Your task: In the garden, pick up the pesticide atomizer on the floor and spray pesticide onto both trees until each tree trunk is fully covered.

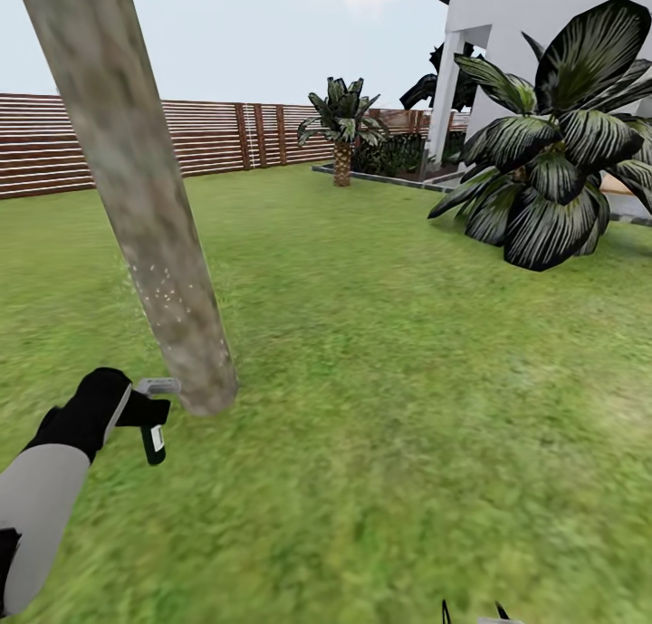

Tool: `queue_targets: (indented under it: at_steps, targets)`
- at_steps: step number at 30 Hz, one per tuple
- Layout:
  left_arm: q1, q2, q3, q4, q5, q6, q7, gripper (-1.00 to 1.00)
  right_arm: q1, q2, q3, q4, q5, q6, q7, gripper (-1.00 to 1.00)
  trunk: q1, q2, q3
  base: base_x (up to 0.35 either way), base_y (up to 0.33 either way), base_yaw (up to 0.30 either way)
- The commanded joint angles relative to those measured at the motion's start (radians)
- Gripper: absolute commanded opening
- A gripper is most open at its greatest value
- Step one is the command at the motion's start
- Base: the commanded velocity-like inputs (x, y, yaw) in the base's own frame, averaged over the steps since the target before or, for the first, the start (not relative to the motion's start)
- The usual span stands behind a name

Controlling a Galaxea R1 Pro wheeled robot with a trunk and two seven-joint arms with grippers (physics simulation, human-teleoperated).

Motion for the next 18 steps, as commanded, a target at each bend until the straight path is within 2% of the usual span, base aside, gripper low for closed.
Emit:
queue_targets:
  at_steps: [1, 7, 10, 18]
  targets:
    - [0.000, 0.000, 0.001, 0.000, 0.000, 0.000, 0.000, -1.00, 0.000, 0.000, 0.000, 0.000, 0.000, 0.000, 0.000, 1.00, 0.000, 0.000, 0.000, 0.327, 0.097, 0.000]
    - [0.001, 0.001, 0.003, -0.012, 0.001, 0.001, 0.001, -1.00, 0.000, 0.001, 0.000, 0.000, -0.001, 0.001, 0.000, 1.00, 0.000, 0.000, 0.000, 0.326, 0.130, 0.000]
    - [0.004, 0.004, 0.003, -0.009, 0.000, 0.000, 0.003, -1.00, 0.000, 0.002, 0.000, 0.000, -0.001, 0.000, -0.001, 1.00, 0.000, 0.000, 0.000, 0.063, 0.032, 0.035]
    - [0.015, -0.003, 0.004, -0.014, 0.004, -0.020, 0.006, -1.00, 0.000, 0.003, 0.000, 0.000, -0.001, 0.001, 0.000, 1.00, 0.000, 0.000, 0.000, 0.003, 0.002, 0.224]
